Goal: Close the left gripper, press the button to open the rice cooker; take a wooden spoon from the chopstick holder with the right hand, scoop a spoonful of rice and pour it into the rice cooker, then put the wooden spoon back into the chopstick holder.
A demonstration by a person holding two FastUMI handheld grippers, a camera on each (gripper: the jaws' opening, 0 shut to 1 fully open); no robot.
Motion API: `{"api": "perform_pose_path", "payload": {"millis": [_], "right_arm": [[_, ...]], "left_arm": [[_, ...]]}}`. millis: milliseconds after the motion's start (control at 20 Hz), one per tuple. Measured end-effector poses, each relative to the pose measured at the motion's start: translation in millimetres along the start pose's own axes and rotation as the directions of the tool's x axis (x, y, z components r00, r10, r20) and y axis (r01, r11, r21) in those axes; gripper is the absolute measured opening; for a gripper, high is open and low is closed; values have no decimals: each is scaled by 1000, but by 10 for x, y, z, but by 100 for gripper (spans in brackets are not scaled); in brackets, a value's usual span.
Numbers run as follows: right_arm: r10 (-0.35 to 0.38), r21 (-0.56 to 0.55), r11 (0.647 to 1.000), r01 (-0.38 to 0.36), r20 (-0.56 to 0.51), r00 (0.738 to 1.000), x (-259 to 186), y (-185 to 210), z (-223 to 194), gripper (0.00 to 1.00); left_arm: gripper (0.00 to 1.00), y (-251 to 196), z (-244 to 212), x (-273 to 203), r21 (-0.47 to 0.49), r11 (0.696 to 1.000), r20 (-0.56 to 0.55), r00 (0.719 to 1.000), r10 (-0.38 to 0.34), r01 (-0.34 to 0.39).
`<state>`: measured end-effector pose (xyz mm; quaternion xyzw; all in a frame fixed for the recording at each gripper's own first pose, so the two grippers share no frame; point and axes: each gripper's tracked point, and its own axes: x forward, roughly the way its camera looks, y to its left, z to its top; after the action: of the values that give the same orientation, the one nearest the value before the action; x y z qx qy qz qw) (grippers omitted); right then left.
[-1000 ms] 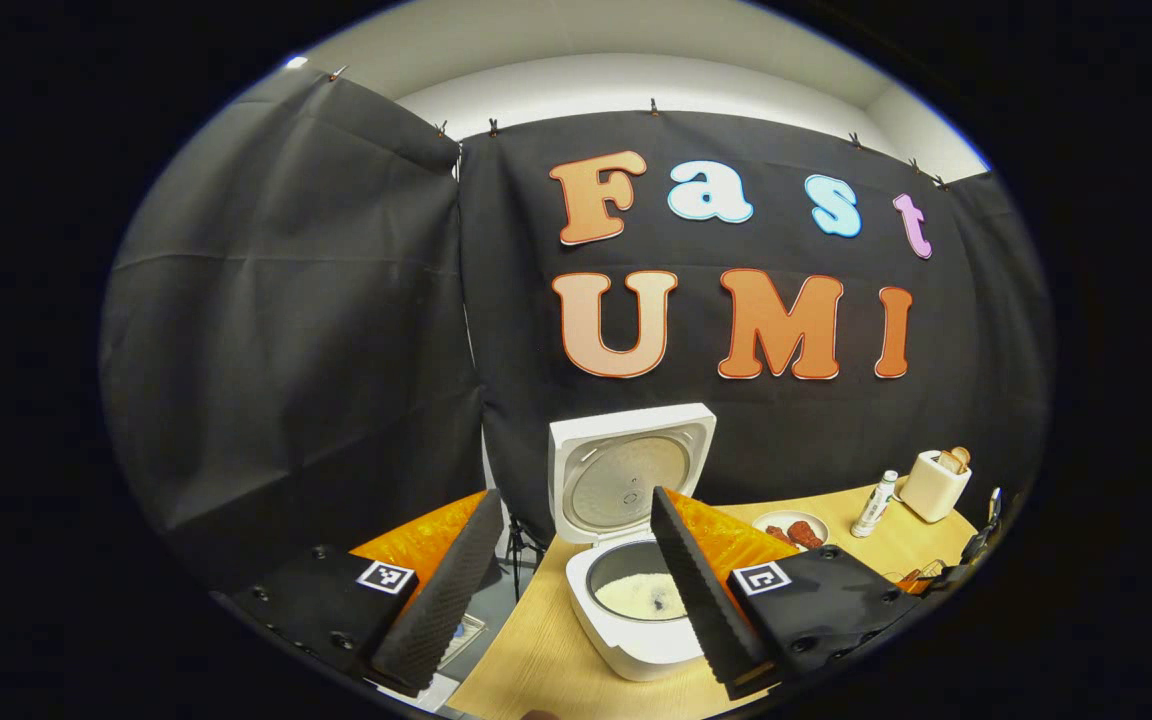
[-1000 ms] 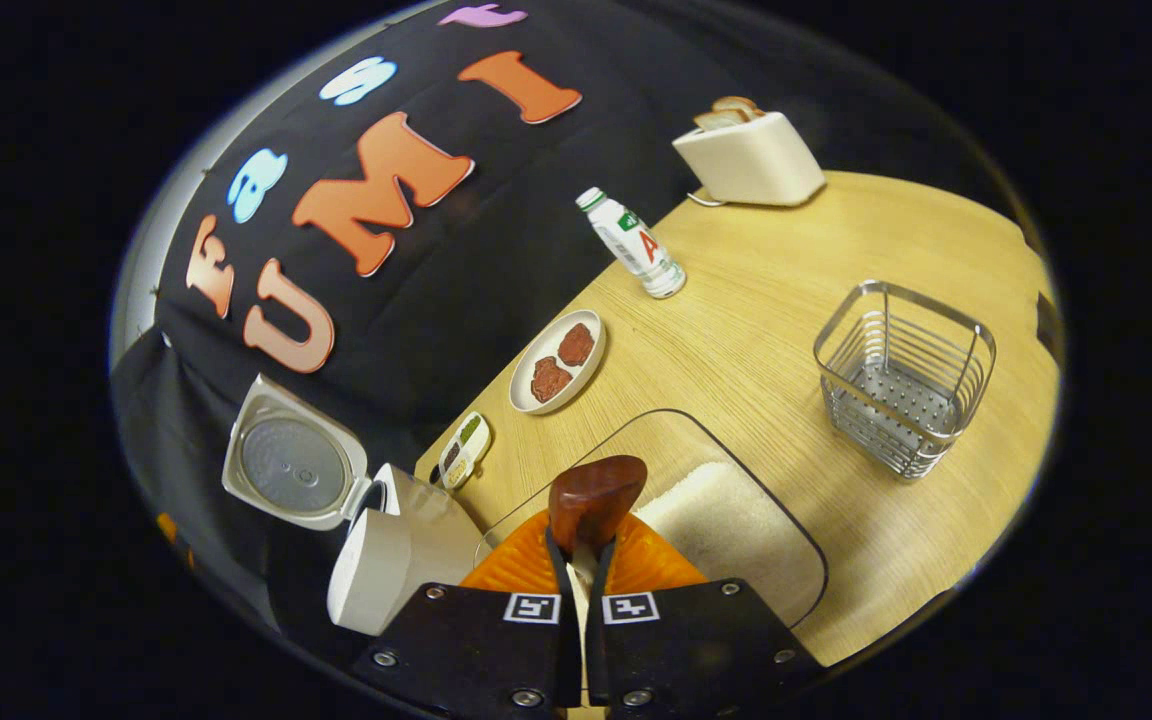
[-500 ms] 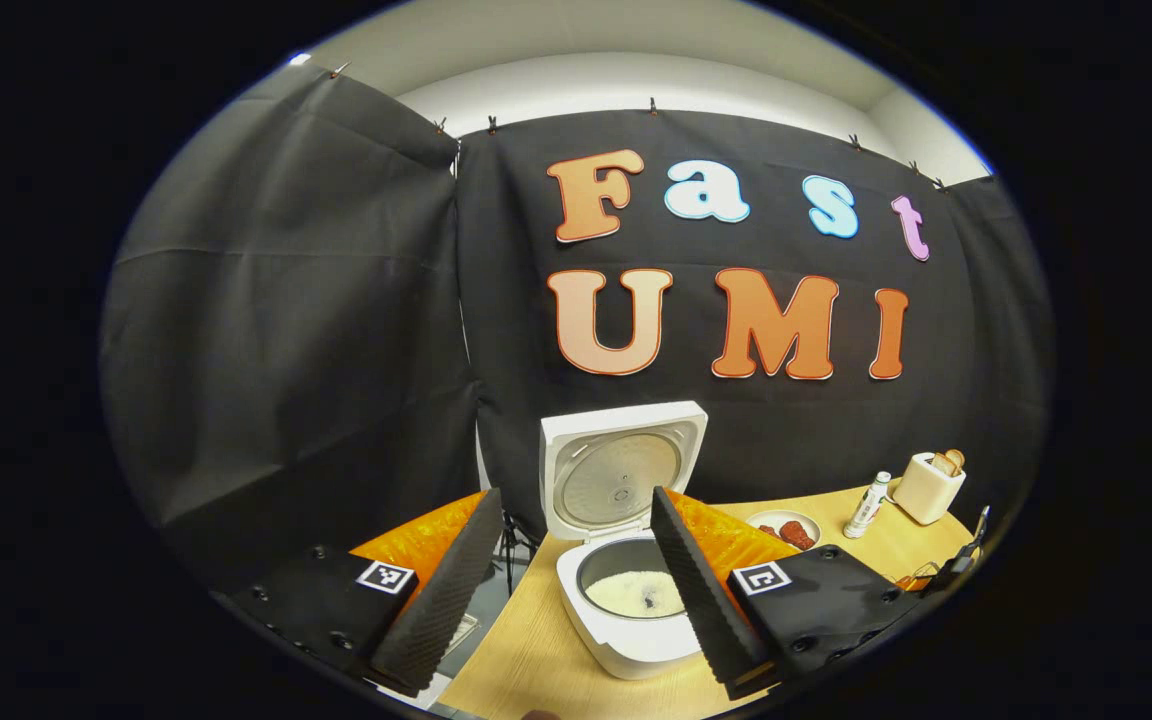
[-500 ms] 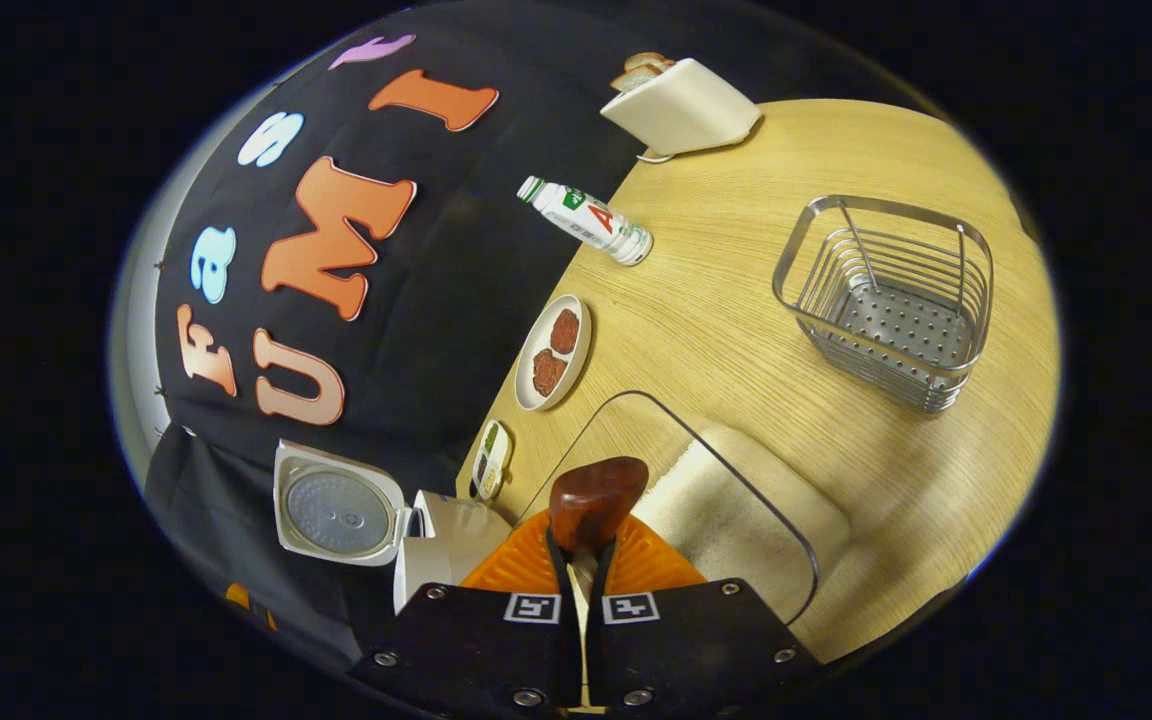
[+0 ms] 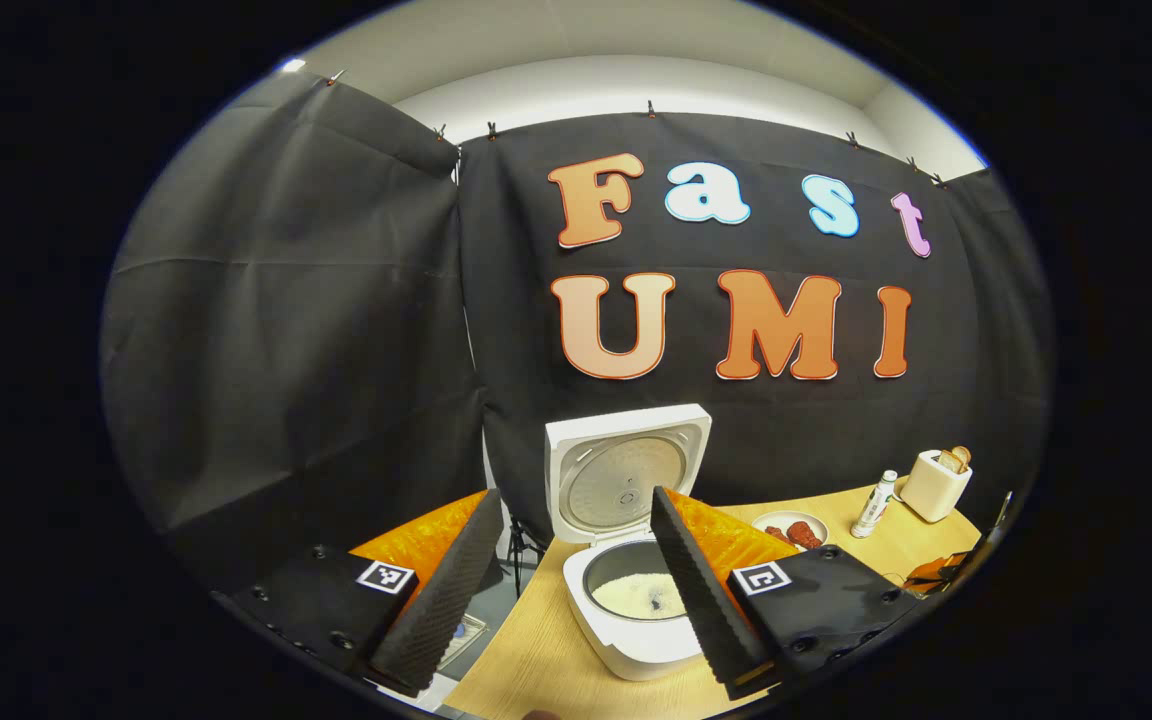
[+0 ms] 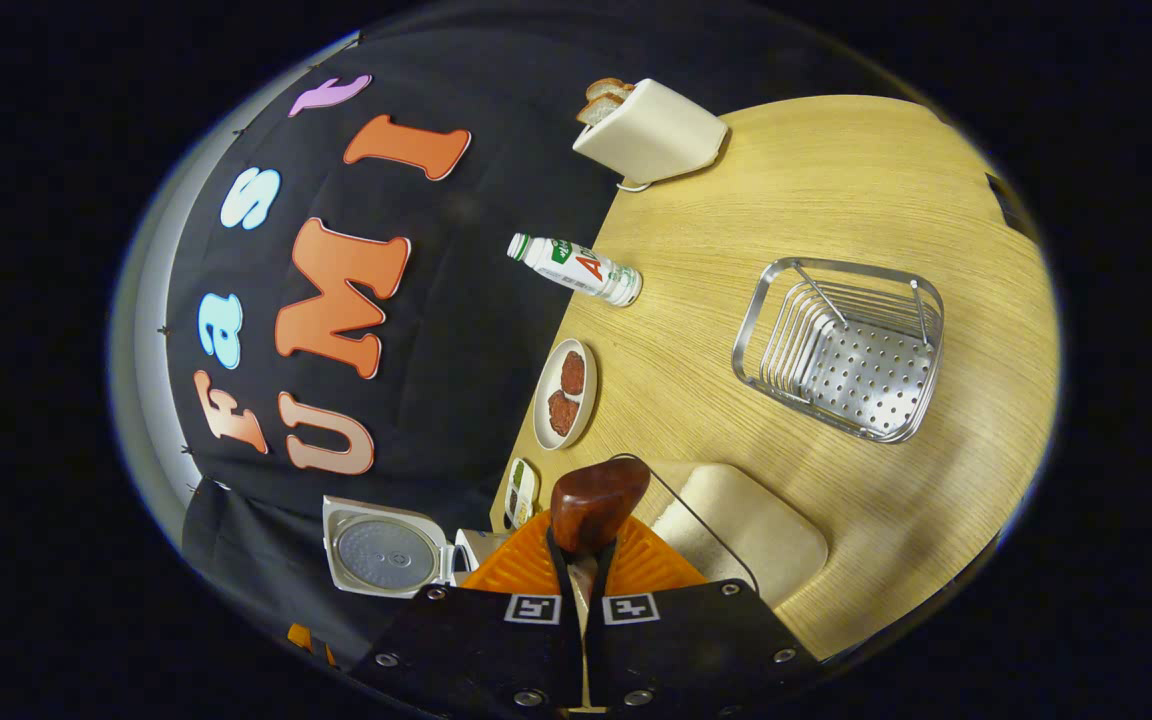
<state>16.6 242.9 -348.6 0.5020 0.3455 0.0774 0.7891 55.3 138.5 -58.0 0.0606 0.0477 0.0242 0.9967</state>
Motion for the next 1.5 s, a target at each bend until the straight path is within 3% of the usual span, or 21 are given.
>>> {"api": "perform_pose_path", "payload": {"millis": [450, 800, 1300, 1500], "right_arm": [[21, 42, 999, -20, -8, 1000, 6, 237, 42, 1], [115, 44, 993, -113, -52, 992, 48, 1041, -39, 1], [247, 40, 969, -244, -142, 959, 344, 2217, -473, 1], [261, -23, 963, -269, -171, 950, 510, 2562, -698, 1]], "left_arm": [[100, 79, -5, -12, -15, 1000, 3, 1000, 7, -7], [100, 95, -115, -59, -66, 998, -17, 1000, -10, 9], [100, 178, -341, -207, -90, 995, -65, 997, -42, 36], [100, 293, -358, -253, -74, 997, -69, 997, -29, 24]]}}
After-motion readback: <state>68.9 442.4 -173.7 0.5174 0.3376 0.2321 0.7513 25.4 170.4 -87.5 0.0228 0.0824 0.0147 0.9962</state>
